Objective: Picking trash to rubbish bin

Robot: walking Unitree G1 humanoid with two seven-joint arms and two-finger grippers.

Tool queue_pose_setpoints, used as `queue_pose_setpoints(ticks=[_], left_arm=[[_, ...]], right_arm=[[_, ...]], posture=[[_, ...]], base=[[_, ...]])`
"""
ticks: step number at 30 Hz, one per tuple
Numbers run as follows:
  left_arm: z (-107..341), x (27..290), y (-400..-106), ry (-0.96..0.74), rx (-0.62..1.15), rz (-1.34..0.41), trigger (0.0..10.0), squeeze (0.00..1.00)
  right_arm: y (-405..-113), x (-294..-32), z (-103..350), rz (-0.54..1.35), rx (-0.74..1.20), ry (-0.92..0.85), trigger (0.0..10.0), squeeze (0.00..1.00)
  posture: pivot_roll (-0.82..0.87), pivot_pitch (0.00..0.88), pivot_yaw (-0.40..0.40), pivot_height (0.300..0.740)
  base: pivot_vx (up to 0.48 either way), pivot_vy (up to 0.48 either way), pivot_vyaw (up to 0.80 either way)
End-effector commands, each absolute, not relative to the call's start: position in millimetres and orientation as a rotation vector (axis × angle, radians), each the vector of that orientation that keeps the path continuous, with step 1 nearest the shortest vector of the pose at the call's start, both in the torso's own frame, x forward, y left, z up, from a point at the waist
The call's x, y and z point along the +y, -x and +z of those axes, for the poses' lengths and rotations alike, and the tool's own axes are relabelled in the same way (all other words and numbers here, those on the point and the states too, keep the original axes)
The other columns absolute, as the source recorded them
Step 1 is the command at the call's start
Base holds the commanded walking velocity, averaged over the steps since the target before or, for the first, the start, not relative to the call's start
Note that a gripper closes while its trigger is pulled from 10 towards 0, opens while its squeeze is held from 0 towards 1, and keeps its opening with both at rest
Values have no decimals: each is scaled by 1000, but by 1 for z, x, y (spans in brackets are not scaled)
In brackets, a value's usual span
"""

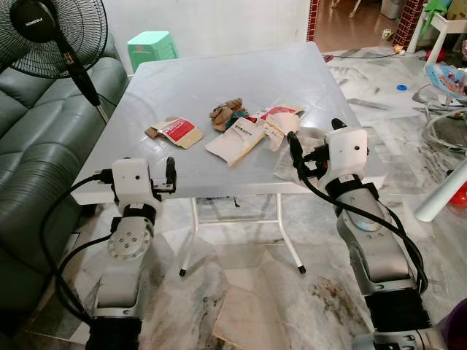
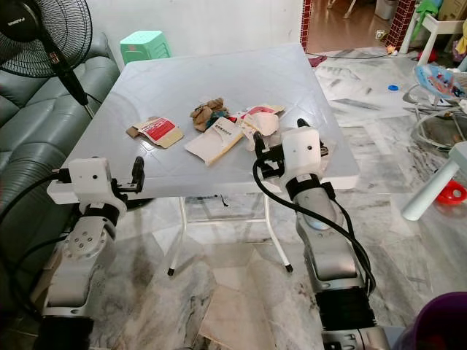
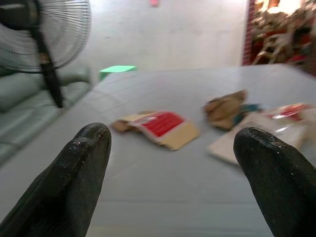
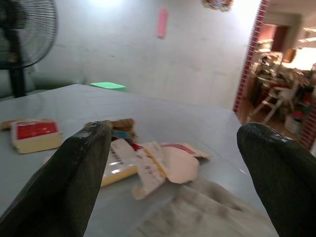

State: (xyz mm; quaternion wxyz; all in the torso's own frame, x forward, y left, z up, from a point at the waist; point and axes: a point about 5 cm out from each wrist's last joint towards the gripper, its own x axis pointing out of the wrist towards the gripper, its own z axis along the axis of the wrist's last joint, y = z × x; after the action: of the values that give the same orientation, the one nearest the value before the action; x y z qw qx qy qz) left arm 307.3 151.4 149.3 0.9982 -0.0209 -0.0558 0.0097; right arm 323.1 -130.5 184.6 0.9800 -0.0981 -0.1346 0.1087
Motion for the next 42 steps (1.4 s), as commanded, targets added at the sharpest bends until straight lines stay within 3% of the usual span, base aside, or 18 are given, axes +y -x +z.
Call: queue_pose_setpoints(ticks=[1, 42], left_arm=[[156, 147, -310, 62, -140, -17, 10000, 0], [146, 146, -309, 68, -95, 6, 10000, 0]], right_arm=[[-321, -121, 193, 257, -317, 214, 10000, 0], [-318, -116, 187, 302, -306, 230, 10000, 0]], posture=[[-40, 14, 70, 740], [-43, 18, 72, 740]], base=[[285, 0, 0], [323, 0, 0]])
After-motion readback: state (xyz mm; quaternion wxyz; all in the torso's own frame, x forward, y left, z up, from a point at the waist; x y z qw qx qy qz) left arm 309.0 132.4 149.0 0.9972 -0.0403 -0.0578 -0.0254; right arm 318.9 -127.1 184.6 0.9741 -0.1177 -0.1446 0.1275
